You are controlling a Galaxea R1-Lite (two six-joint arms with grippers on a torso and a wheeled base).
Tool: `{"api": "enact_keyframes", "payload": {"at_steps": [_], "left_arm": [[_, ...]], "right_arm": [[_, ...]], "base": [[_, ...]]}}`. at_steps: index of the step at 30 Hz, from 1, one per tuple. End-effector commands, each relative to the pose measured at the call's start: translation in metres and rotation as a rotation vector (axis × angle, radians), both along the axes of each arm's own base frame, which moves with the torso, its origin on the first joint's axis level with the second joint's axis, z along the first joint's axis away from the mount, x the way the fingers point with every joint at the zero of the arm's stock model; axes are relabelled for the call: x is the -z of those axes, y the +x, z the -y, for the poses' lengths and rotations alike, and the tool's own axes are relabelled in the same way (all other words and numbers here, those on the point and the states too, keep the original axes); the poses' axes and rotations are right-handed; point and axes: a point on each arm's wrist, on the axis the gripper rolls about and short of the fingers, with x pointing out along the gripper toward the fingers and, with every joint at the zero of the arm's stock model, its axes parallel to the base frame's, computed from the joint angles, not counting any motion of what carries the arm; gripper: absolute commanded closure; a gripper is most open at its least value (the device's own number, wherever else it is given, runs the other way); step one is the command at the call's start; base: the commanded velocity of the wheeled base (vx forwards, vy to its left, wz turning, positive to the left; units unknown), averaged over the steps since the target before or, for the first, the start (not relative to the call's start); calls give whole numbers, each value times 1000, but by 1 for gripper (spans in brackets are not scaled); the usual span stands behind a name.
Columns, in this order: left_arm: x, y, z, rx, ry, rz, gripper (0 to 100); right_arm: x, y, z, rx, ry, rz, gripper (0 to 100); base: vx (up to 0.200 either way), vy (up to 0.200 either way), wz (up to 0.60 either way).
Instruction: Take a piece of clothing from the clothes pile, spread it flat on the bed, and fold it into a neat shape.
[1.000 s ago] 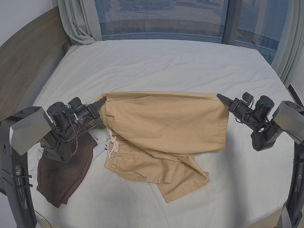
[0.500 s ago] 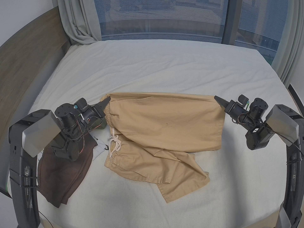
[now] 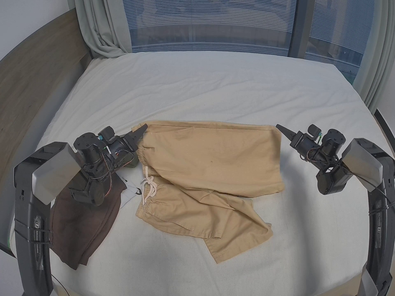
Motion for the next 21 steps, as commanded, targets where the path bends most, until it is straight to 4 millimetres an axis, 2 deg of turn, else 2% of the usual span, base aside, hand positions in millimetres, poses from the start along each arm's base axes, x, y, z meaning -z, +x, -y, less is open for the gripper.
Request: {"api": "enact_keyframes", "payload": {"at_steps": [1, 6, 11, 13, 18, 19, 21], "left_arm": [[-2, 3, 2, 5, -2, -1, 0], [-2, 5, 2, 0, -11, -37, 0], [-11, 3, -1, -36, -13, -74, 0], [-13, 0, -4, -64, -14, -102, 0], [-19, -14, -7, -75, -6, -157, 0], [-19, -15, -7, -75, -6, -160, 0], [-25, -27, -8, -66, -2, -183, 0]], "right_arm": [[-5, 0, 1, 2, -4, 14, 0], [-9, -15, -1, 3, -22, 2, 0], [-10, -41, -5, -1, -64, -26, 0], [-15, -58, -5, -3, -72, -31, 0], [-17, -93, -6, -13, -79, -109, 0], [-17, -95, -7, -14, -80, -113, 0], [-12, -107, -7, -13, -104, -142, 0]], "base": [[0, 0, 0], [0, 0, 0], [0, 0, 0], [0, 0, 0], [0, 0, 0], [0, 0, 0], [0, 0, 0]]}}
